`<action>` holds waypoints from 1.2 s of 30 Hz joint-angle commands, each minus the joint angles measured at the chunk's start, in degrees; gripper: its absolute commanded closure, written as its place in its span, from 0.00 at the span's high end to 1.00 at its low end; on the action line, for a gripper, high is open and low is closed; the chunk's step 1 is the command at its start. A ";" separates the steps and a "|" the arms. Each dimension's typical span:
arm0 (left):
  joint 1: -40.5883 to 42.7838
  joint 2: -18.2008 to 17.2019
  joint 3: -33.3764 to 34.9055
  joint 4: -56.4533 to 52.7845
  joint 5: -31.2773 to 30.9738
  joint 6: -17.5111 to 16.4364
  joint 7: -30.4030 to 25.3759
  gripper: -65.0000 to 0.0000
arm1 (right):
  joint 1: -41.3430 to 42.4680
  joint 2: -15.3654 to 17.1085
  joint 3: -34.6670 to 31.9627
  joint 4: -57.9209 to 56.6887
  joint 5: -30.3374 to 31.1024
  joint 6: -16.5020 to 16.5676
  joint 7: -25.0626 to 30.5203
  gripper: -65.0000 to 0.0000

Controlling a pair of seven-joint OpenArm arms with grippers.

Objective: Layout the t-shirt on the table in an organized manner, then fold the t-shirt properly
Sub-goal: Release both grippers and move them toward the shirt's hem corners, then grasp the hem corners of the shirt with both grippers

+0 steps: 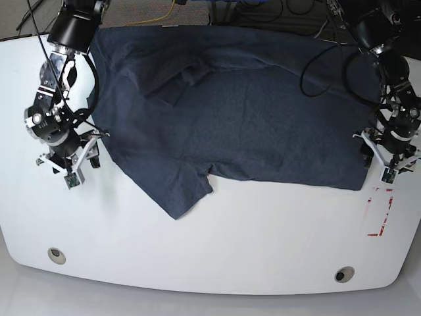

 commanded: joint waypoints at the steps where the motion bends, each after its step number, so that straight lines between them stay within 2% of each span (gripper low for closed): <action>1: -1.61 -1.13 1.59 -1.24 -0.50 2.18 -2.75 0.57 | 3.82 1.07 -0.42 -2.38 0.11 -0.26 1.01 0.44; 5: -3.90 -2.54 3.44 -3.88 -0.50 2.53 -3.02 0.57 | 8.22 0.98 -2.61 -8.45 0.11 -0.26 1.36 0.44; 16: -10.49 -2.63 4.40 -16.54 -0.50 2.88 -3.72 0.57 | 17.71 0.98 -4.20 -27.09 0.11 -0.26 6.55 0.44; 23: -11.81 -2.72 4.40 -21.55 -0.50 2.97 -9.17 0.57 | 20.00 1.07 -4.11 -36.32 0.55 -0.26 9.01 0.44; 32: -11.99 -2.80 4.40 -22.78 -0.50 3.06 -9.70 0.57 | 19.12 0.72 -3.93 -39.48 0.81 0.18 9.54 0.44; 36: -12.07 -2.80 4.40 -22.78 -0.50 3.06 -9.78 0.57 | 18.15 -0.25 -3.93 -39.31 3.28 0.18 9.27 0.44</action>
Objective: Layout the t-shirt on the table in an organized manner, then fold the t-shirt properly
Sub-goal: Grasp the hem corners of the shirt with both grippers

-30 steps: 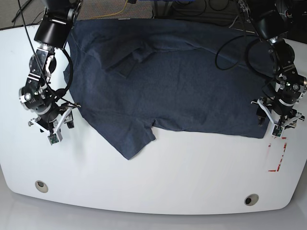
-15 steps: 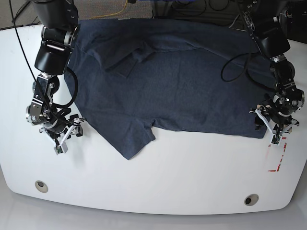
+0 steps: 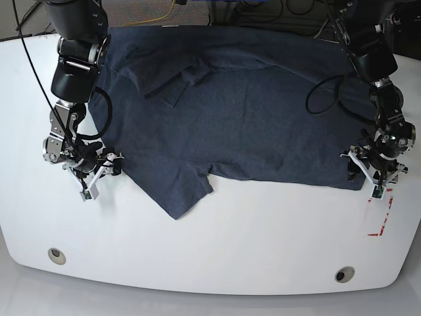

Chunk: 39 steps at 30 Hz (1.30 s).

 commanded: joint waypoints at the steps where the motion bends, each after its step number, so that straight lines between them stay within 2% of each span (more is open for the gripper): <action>1: -1.50 -1.03 -0.03 1.00 -0.56 0.24 -1.50 0.57 | 1.04 0.39 -0.02 0.98 3.45 0.26 0.97 0.44; 11: -1.32 -1.03 -0.03 1.00 -0.56 0.24 -1.50 0.57 | -1.42 0.21 -0.28 0.98 8.11 0.26 -1.49 0.44; 31: -1.32 -0.86 -0.03 1.00 -0.56 0.24 -1.50 0.57 | -6.70 -0.14 -0.37 5.02 8.29 0.26 -1.67 0.43; 34: -1.41 -0.86 -0.03 1.00 -0.56 0.24 -1.50 0.57 | -6.79 -0.14 -0.37 5.02 8.29 0.26 -1.67 0.36; 38: -1.50 -0.77 -0.03 1.00 -0.56 0.32 -1.50 0.57 | -6.96 -0.14 -0.37 5.02 8.11 0.26 -1.67 0.21; 39: -1.50 -0.77 -0.03 1.00 -0.56 0.41 -1.50 0.57 | -7.05 -0.14 -0.37 5.02 7.94 0.26 -1.67 0.14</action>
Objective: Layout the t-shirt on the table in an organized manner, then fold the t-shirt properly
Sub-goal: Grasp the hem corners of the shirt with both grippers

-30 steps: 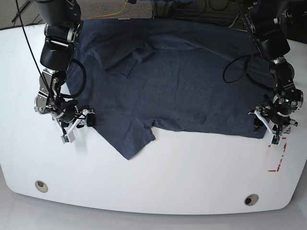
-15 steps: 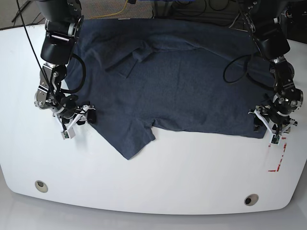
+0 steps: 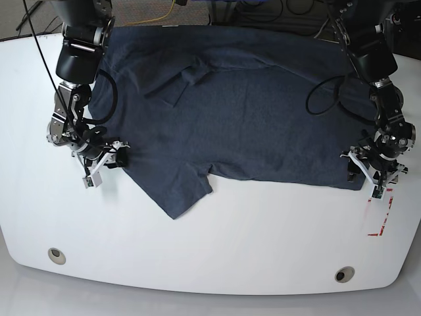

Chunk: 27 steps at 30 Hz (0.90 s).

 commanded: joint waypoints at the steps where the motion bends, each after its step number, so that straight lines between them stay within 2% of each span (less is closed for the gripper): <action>1: -1.47 -0.81 -0.03 0.98 -0.56 0.83 -1.39 0.57 | 0.03 0.41 -0.13 0.21 -1.79 0.13 -2.44 0.10; 3: -1.47 -0.81 -0.03 0.98 -0.56 2.32 -1.39 0.57 | 0.03 0.41 -0.13 0.21 -1.79 0.13 -2.44 0.00; 10: -1.47 -0.81 -0.03 0.98 -0.74 9.01 -1.39 0.58 | -0.14 0.49 -2.77 0.39 -1.44 0.04 -2.44 0.00; 17: -2.09 -0.64 -0.12 0.63 -0.83 9.36 -1.39 0.61 | -0.41 0.49 -3.30 0.48 -1.44 0.04 -2.44 0.00; 22: -4.73 -0.64 -0.21 -4.21 -0.91 9.09 -1.22 0.76 | -0.41 0.49 -3.30 0.48 -1.44 0.04 -2.44 0.00; 27: -6.57 -0.81 -0.30 -8.52 -0.91 9.09 -1.39 0.79 | -0.41 0.49 -3.30 0.48 -1.44 0.04 -2.44 0.00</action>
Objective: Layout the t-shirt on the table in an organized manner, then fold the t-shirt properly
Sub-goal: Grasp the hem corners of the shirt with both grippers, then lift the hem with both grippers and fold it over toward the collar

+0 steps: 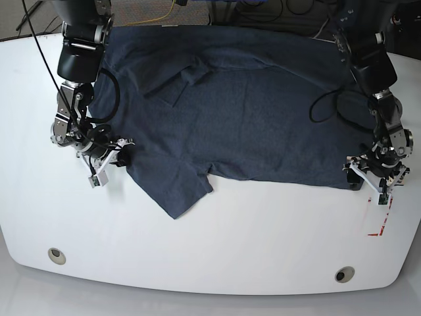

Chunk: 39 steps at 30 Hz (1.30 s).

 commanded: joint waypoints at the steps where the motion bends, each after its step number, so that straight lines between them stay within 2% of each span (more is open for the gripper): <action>1: -2.27 -0.99 -0.10 -1.53 -0.45 0.09 -1.28 0.79 | 0.10 0.36 -0.28 0.10 -1.90 0.13 -2.89 0.00; 6: -4.73 -1.08 -0.10 -5.92 -0.54 0.09 -2.07 0.79 | 0.10 0.36 -0.28 0.10 -1.90 0.13 -2.89 0.00; 13: -7.81 -1.16 -0.01 -15.42 -0.54 0.09 -7.00 0.79 | 0.10 0.36 -0.28 0.10 -1.90 0.13 -2.89 0.00; 18: -9.39 -1.16 0.08 -20.43 -0.45 0.09 -8.32 0.79 | 0.10 0.36 -0.28 0.10 -1.90 0.13 -2.89 0.00; 24: -10.27 -1.16 0.16 -23.59 -0.37 0.09 -9.02 0.79 | 0.10 0.36 -0.28 0.10 -1.90 0.13 -2.89 0.00; 30: -10.09 -1.16 3.24 -23.59 -0.37 0.09 -8.84 0.78 | 0.10 0.36 -0.28 0.10 -1.90 0.13 -2.89 0.00; 32: -10.09 -1.16 3.50 -23.51 -0.37 0.09 -8.84 0.73 | 0.10 0.36 -0.28 0.10 -1.90 0.13 -2.89 0.00; 34: -10.01 -1.16 3.50 -23.51 -0.37 0.09 -8.84 0.64 | 0.10 0.36 -0.28 0.10 -1.90 0.13 -2.89 0.00; 39: -9.13 -1.16 3.50 -23.42 -0.37 0.09 -9.02 0.29 | 0.10 0.36 -0.10 0.10 -1.90 0.04 -2.89 0.00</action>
